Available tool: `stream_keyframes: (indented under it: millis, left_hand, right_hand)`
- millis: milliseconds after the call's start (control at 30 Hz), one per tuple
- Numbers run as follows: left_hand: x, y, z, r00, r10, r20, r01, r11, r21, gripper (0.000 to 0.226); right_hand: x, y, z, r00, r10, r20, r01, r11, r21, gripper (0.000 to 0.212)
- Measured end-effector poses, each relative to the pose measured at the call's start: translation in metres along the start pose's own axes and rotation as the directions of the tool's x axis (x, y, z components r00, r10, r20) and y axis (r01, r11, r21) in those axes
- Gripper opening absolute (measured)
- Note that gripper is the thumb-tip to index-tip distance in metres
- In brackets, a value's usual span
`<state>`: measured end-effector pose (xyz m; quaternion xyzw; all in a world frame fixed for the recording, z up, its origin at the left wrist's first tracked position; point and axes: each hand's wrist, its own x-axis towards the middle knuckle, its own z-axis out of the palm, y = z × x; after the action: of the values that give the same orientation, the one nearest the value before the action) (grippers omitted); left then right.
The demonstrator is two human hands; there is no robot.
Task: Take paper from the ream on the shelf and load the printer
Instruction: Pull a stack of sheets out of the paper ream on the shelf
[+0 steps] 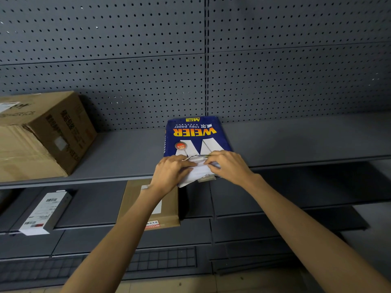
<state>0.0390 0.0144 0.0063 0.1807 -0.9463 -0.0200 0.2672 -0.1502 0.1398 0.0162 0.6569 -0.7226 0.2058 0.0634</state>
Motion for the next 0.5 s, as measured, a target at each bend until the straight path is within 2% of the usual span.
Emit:
stream_keyframes:
  millis: [167, 500]
  left_hand:
    - [-0.002, 0.001, 0.004, 0.999, -0.038, -0.007, 0.038, 0.999, -0.024, 0.018]
    - [-0.016, 0.011, 0.009, 0.999, -0.046, -0.010, 0.045, 0.995, -0.089, 0.017]
  right_hand:
    - [-0.003, -0.004, -0.001, 1.000, 0.023, -0.015, -0.023, 1.000, 0.003, 0.024]
    - [-0.021, -0.003, 0.002, 0.999, 0.001, -0.045, 0.000, 1.000, 0.023, 0.021]
